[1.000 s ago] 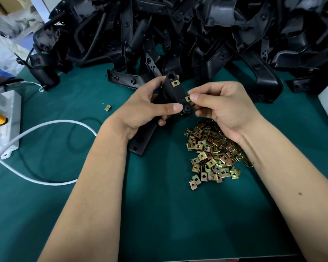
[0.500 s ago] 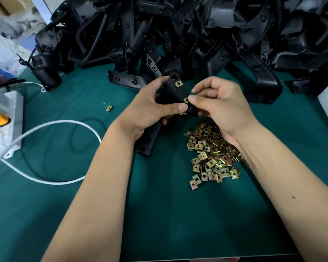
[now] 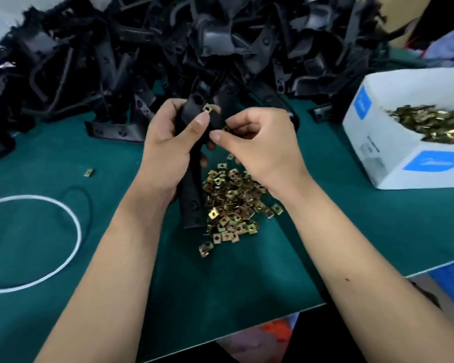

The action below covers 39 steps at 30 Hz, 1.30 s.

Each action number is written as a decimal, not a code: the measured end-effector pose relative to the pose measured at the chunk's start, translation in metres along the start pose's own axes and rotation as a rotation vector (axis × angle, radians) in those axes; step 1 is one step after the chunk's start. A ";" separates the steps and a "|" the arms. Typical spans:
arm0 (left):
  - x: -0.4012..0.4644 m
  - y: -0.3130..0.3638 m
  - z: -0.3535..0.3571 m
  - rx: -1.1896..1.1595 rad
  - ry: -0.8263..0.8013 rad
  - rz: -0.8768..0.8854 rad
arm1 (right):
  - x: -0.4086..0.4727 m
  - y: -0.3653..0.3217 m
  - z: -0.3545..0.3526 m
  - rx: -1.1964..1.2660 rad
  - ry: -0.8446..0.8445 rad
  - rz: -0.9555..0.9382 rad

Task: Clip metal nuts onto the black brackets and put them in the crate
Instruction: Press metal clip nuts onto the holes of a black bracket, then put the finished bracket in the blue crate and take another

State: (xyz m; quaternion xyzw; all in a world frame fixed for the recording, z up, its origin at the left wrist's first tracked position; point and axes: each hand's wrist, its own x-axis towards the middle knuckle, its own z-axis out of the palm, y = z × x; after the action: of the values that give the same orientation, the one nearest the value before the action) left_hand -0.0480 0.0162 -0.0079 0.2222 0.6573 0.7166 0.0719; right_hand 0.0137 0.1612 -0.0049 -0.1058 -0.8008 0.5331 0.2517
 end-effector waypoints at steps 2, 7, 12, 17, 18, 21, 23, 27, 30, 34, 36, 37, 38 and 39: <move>0.003 0.009 0.025 -0.046 -0.045 0.062 | -0.003 -0.005 -0.025 0.004 0.049 0.004; 0.010 0.035 0.108 -0.037 -0.283 0.238 | -0.021 -0.015 -0.118 -0.095 0.168 -0.030; -0.013 0.052 0.229 -0.090 -0.575 0.290 | -0.084 0.005 -0.232 -0.019 0.396 -0.050; -0.068 0.036 0.365 -0.073 -0.820 0.108 | -0.172 0.068 -0.319 0.105 0.613 0.128; -0.083 0.025 0.390 -0.024 -0.854 0.066 | -0.191 0.083 -0.331 0.160 0.644 0.197; -0.127 -0.018 0.444 0.210 -0.930 -0.017 | -0.239 0.128 -0.351 0.430 0.687 0.365; -0.151 -0.051 0.461 0.294 -0.953 -0.139 | -0.265 0.159 -0.357 0.557 0.713 0.463; -0.187 -0.108 0.464 0.464 -1.070 -0.505 | -0.302 0.220 -0.354 0.675 0.909 0.749; -0.209 -0.141 0.447 0.653 -1.225 -0.684 | -0.327 0.261 -0.348 0.739 1.123 1.030; -0.224 -0.170 0.432 0.926 -1.273 -0.474 | -0.354 0.302 -0.333 0.643 1.105 1.302; -0.223 -0.175 0.429 0.978 -1.214 -0.352 | -0.363 0.311 -0.327 0.382 1.057 1.399; -0.220 -0.176 0.429 0.982 -1.195 -0.294 | -0.364 0.311 -0.325 0.269 1.032 1.412; -0.218 -0.175 0.429 0.975 -1.189 -0.246 | -0.362 0.308 -0.324 0.199 1.015 1.406; -0.215 -0.173 0.431 0.953 -1.183 -0.206 | -0.357 0.303 -0.325 0.161 1.016 1.375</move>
State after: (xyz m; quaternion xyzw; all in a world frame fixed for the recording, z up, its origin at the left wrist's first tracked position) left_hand 0.2884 0.3449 -0.2080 0.5134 0.7646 0.1072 0.3746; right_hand 0.4552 0.3889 -0.2846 -0.7755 -0.3085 0.5103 0.2074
